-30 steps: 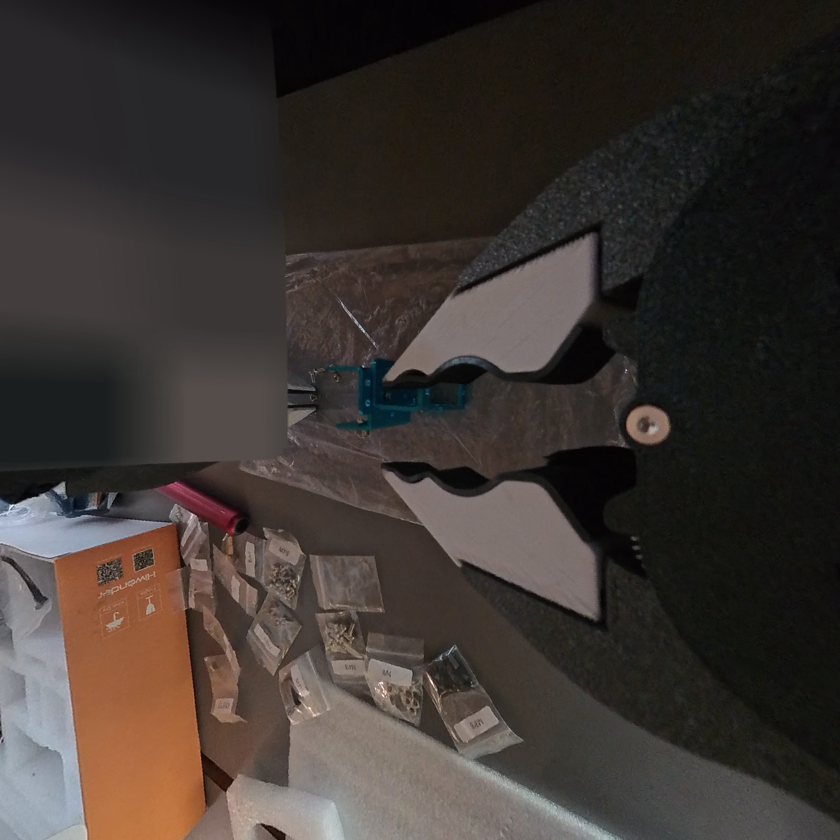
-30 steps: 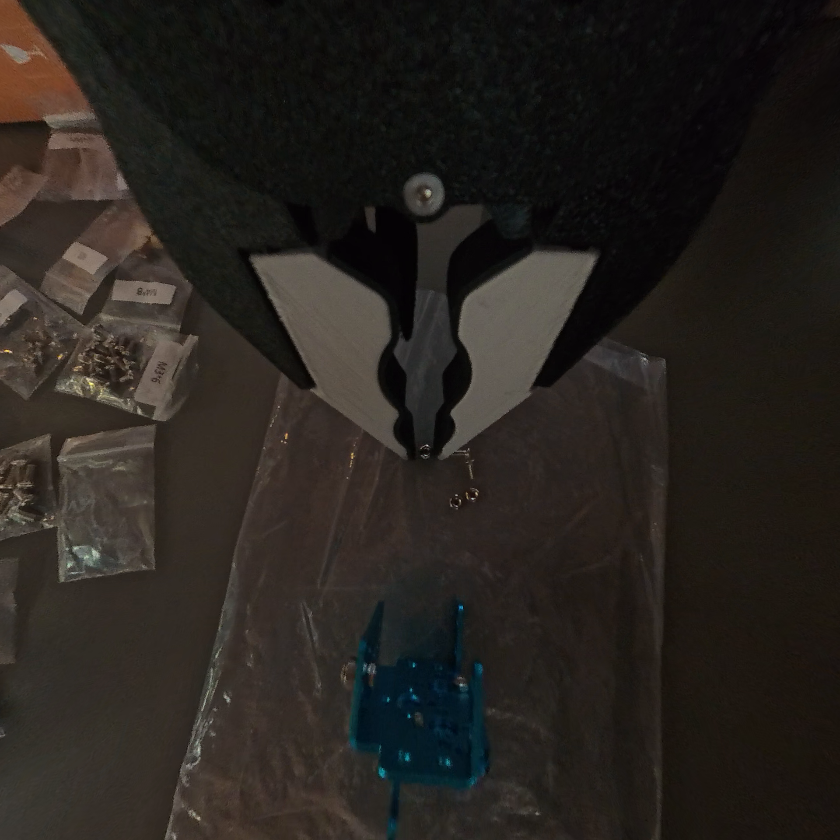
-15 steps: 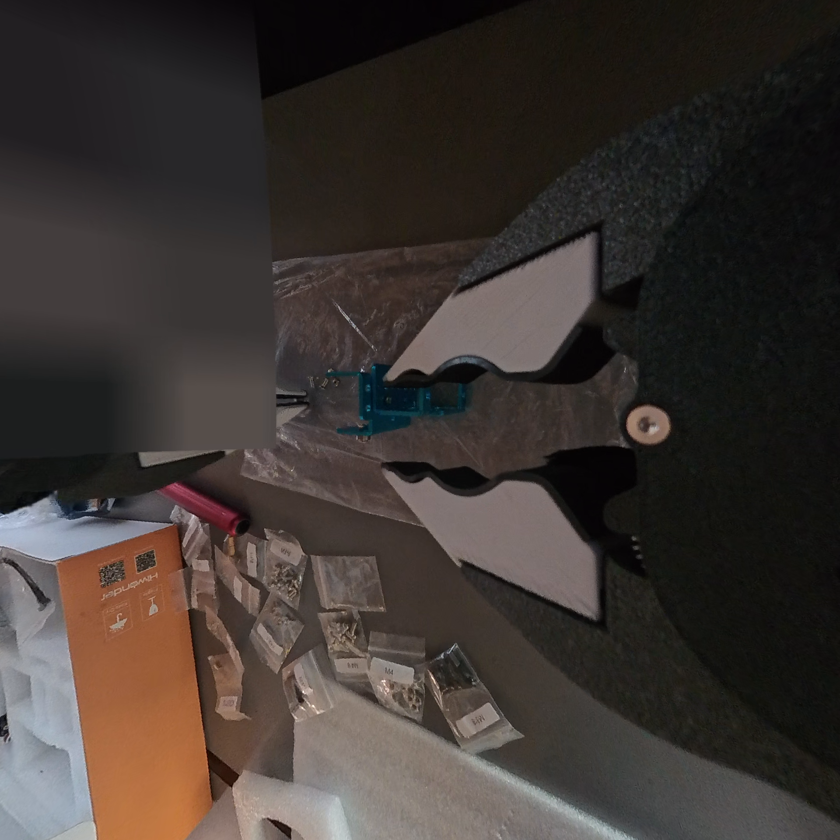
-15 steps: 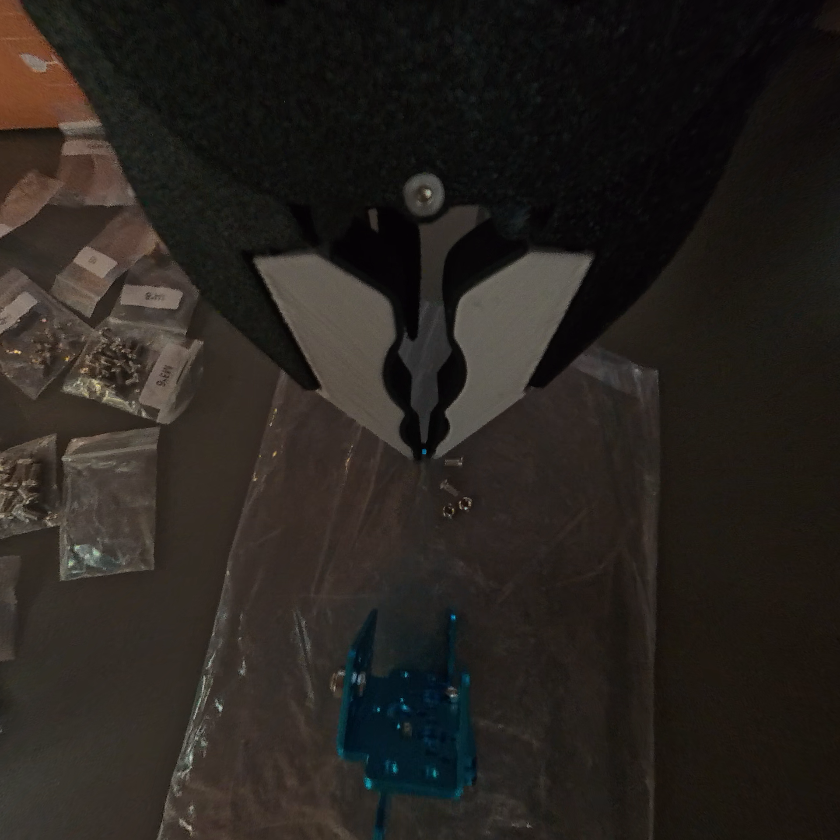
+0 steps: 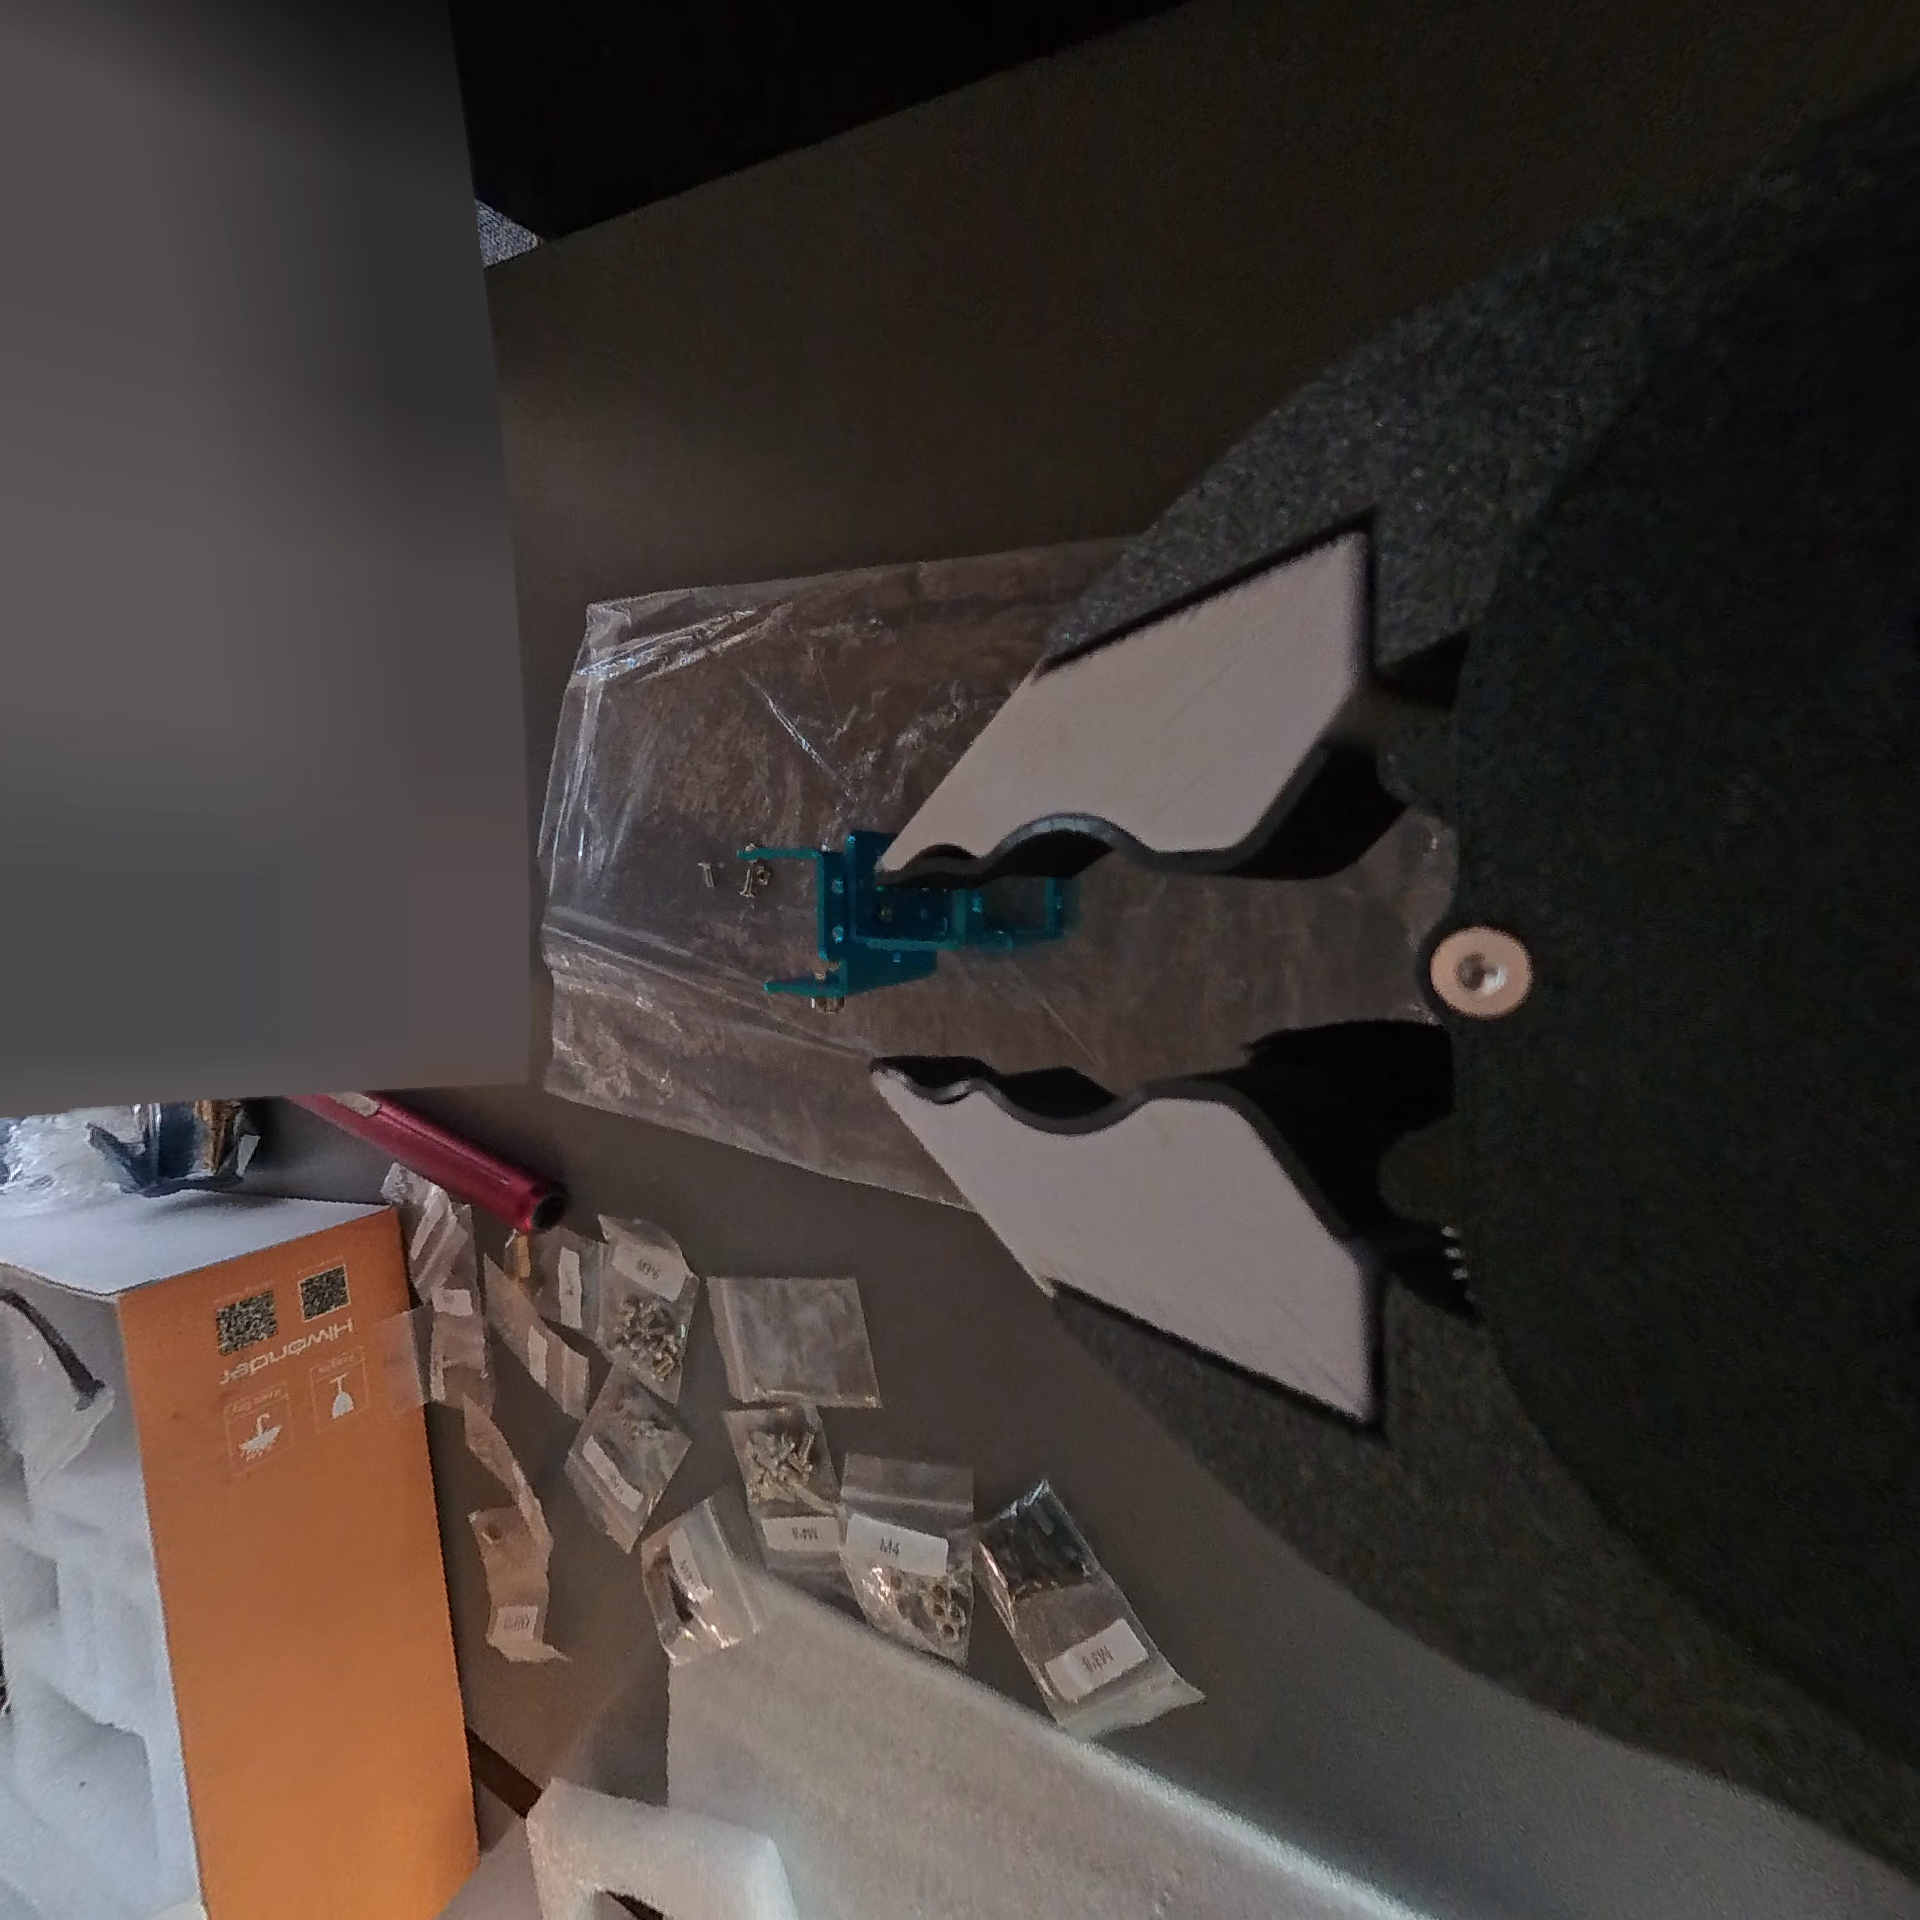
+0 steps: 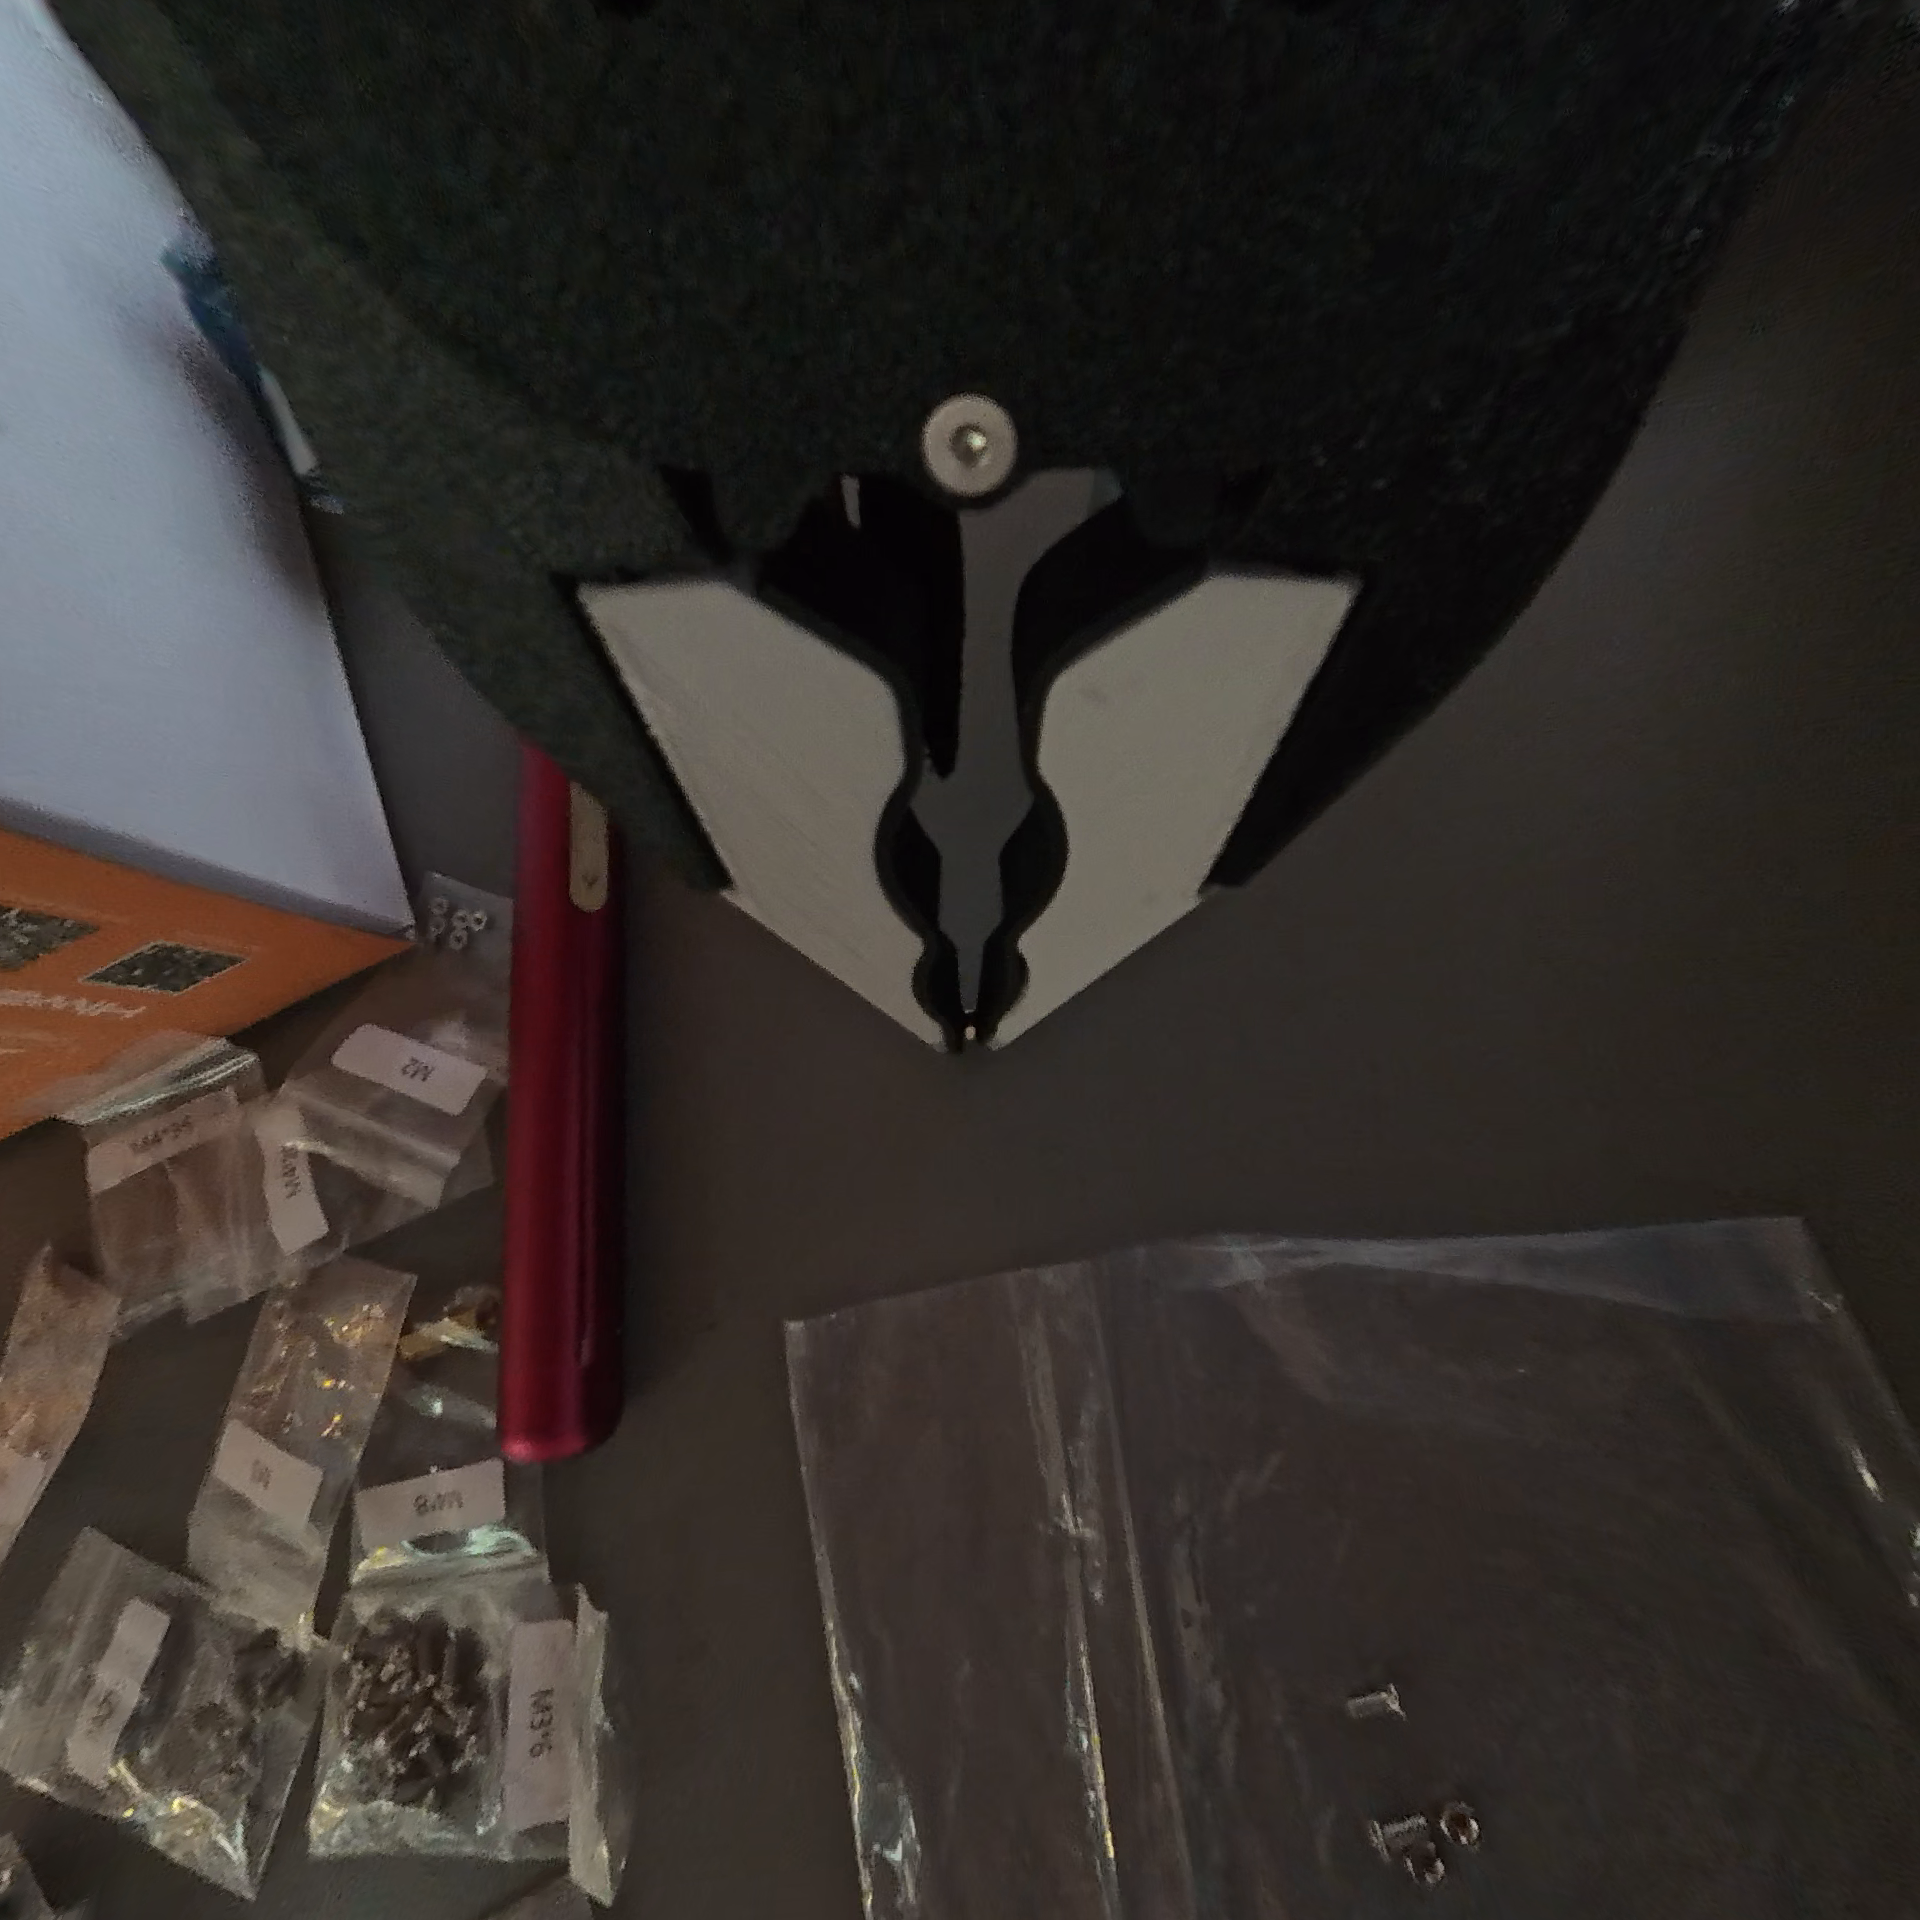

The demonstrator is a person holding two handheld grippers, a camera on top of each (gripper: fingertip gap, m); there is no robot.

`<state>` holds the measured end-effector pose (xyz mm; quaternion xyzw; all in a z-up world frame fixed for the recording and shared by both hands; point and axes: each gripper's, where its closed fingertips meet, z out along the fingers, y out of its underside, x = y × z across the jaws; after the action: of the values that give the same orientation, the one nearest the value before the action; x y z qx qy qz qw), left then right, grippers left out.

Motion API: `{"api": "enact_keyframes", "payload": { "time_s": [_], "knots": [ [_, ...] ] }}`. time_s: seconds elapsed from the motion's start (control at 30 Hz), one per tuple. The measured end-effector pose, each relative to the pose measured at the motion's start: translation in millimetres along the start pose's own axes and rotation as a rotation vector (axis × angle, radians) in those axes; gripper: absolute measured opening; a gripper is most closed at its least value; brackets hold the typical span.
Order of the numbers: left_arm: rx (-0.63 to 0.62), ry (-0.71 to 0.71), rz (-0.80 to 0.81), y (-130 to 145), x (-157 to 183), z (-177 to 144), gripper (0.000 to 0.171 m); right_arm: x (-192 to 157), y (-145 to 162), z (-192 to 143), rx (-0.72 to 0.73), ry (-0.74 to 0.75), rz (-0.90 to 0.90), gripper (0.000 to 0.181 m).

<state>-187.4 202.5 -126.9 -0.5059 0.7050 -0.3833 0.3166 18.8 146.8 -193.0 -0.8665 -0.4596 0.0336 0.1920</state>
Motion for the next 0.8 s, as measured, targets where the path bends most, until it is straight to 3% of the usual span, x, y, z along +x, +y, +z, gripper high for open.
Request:
{"api": "enact_keyframes", "payload": {
  "time_s": [0.33, 0.5, 0.8],
  "knots": [
    [0.003, -0.003, 0.019, -3, 5, -1, 0.032, -6, 9, -12, 0.014, -0.037, 0.05, 0.008],
    [0.001, -0.006, 0.028, -3, 6, -1, 0.032, -5, 14, -13, -0.096, -0.067, 0.033, 0.016],
    [0.003, -0.008, 0.04, -5, 8, -3, 0.032, -3, 11, -4, -0.191, -0.081, -0.027, 0.013]
  ]
}}
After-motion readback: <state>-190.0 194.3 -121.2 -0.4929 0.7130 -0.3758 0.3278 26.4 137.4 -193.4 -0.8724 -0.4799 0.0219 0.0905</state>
